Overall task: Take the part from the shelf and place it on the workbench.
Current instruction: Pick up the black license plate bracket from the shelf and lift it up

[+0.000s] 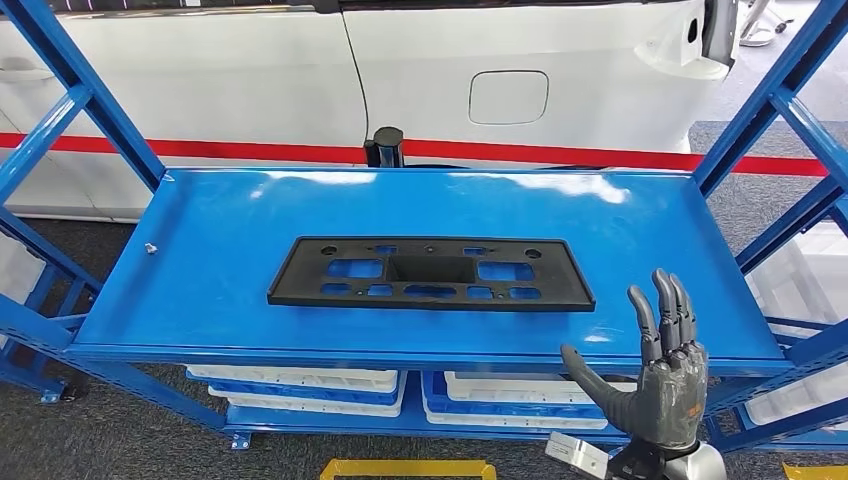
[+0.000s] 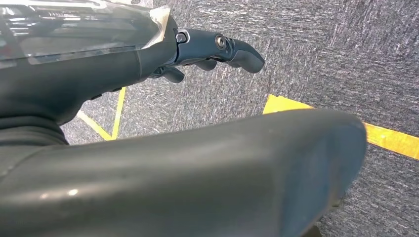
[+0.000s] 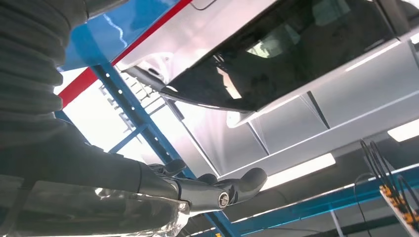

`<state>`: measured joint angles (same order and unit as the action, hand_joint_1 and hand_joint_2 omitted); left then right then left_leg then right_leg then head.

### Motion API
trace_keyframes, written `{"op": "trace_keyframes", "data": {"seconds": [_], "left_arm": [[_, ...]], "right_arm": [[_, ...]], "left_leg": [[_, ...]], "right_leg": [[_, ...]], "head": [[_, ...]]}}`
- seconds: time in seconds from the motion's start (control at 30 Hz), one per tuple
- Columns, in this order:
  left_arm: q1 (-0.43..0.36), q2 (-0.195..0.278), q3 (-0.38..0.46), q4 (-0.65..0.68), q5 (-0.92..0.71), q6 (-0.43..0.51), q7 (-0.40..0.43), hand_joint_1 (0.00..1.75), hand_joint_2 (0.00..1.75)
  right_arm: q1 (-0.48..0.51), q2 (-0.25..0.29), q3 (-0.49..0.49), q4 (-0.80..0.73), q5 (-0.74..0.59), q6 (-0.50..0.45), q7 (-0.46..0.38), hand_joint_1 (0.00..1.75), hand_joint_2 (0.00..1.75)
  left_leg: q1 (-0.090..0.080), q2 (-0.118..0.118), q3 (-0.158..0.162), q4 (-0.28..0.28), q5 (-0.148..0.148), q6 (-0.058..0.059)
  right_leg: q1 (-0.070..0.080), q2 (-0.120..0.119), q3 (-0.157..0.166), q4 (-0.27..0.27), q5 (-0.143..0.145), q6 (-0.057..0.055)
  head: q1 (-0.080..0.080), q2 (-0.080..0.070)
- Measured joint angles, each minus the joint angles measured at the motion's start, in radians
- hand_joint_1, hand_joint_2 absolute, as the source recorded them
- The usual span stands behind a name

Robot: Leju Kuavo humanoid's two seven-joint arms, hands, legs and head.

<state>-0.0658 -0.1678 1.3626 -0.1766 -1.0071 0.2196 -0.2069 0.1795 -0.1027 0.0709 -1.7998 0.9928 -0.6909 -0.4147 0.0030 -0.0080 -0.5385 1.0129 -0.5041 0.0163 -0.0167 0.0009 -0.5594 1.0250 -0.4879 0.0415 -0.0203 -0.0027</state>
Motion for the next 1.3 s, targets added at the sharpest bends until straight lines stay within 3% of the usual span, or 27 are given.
{"op": "trace_keyframes", "data": {"seconds": [0.2, 0.4, 0.6, 0.87, 1.3], "left_arm": [[-0.001, 0.001, 0.000, 0.000, -0.001, 0.000, 0.000, 0.00, 0.00], [-0.003, 0.004, 0.000, 0.000, -0.007, -0.001, 0.000, 0.00, 0.00], [-0.003, 0.006, 0.000, 0.000, -0.007, -0.001, 0.000, 0.00, 0.00], [-0.003, 0.006, -0.001, 0.000, -0.011, -0.003, 0.000, 0.00, 0.00], [-0.006, 0.006, -0.003, 0.002, -0.017, 0.010, 0.016, 0.00, 0.00]], "right_arm": [[-0.042, -0.035, 0.010, 0.086, 0.159, 0.057, 0.099, 0.00, 1.75], [-0.135, -0.093, 0.050, 0.228, 0.140, 0.100, 0.115, 0.00, 1.75], [-0.165, -0.114, 0.070, 0.286, 0.136, 0.100, 0.116, 0.00, 1.75], [-0.204, -0.121, 0.091, 0.342, 0.107, 0.123, 0.114, 0.00, 1.75], [-0.458, -0.082, 0.201, 0.659, 0.016, 0.135, 0.038, 0.00, 1.75]], "left_leg": [[-0.001, 0.000, 0.000, 0.000, 0.000, 0.000], [-0.001, 0.000, 0.001, 0.000, 0.000, 0.000], [-0.001, 0.000, 0.001, 0.000, 0.000, 0.000], [-0.001, 0.001, 0.000, 0.000, 0.000, 0.000], [-0.001, 0.003, 0.004, 0.000, 0.000, 0.000]], "right_leg": [[-0.001, 0.000, 0.001, -0.001, 0.000, 0.000], [-0.002, 0.000, 0.001, -0.001, 0.000, 0.000], [-0.002, 0.000, 0.001, -0.001, 0.000, 0.000], [-0.002, 0.001, 0.001, -0.001, 0.000, 0.000], [-0.002, 0.001, 0.003, -0.001, 0.001, 0.000]], "head": [[0.000, 0.000], [0.000, 0.000], [0.000, 0.000], [0.000, 0.000], [0.000, 0.000]]}}
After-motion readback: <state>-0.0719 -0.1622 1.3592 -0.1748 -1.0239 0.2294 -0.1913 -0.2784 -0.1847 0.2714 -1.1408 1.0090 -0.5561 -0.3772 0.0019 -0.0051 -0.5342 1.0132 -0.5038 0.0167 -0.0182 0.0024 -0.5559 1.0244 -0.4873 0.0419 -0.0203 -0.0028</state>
